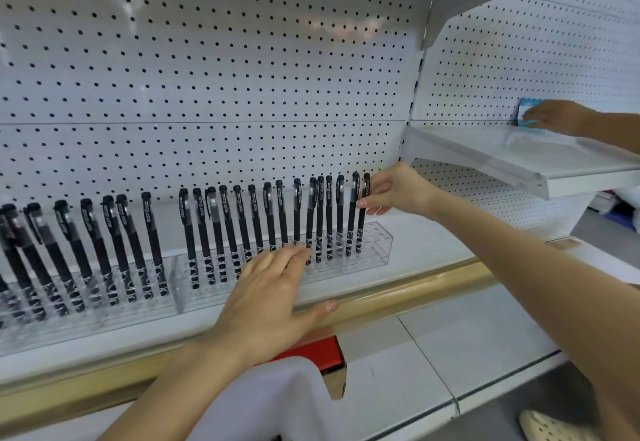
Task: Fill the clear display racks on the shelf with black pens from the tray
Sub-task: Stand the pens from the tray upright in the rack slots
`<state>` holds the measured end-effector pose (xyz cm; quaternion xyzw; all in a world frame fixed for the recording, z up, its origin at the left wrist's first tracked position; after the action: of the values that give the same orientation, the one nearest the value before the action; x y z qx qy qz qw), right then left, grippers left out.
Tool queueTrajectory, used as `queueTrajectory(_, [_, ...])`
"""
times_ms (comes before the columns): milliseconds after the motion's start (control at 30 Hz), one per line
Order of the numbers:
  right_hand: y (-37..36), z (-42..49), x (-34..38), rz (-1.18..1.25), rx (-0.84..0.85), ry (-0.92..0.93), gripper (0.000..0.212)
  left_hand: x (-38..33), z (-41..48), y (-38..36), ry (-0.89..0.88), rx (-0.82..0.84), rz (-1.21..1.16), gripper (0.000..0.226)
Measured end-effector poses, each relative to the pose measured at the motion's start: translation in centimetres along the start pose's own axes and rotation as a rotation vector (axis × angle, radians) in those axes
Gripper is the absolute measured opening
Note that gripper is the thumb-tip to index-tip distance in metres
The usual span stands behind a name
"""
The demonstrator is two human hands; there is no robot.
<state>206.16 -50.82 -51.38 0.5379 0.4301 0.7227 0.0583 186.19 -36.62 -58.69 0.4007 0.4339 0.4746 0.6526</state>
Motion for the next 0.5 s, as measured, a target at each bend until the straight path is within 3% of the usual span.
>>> queueTrajectory(100, [0.0,0.2,0.1,-0.031,0.013,-0.018,0.021,0.0,0.0,0.2,0.001,0.001,-0.008,0.095])
queueTrajectory(300, [0.7,-0.8,0.1,-0.141,0.022,-0.076,0.037,-0.5,-0.2,0.2,0.011,0.062,0.007,0.104])
queueTrajectory(500, [0.8,-3.8,2.5,-0.614,0.107,-0.103,0.053,-0.7,0.1,1.3,-0.011,0.178,0.008,0.087])
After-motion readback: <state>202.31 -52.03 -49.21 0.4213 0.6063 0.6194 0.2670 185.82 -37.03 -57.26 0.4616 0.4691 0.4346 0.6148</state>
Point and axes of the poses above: each hand's wrist, its own z-axis towards the middle knuckle, its own y-axis out of the back of the hand, x = y × z, the point moved 5 cm from there along z, towards the middle knuckle, and after that the axes turned 6 degrees about -y, right-handed, at the moved point
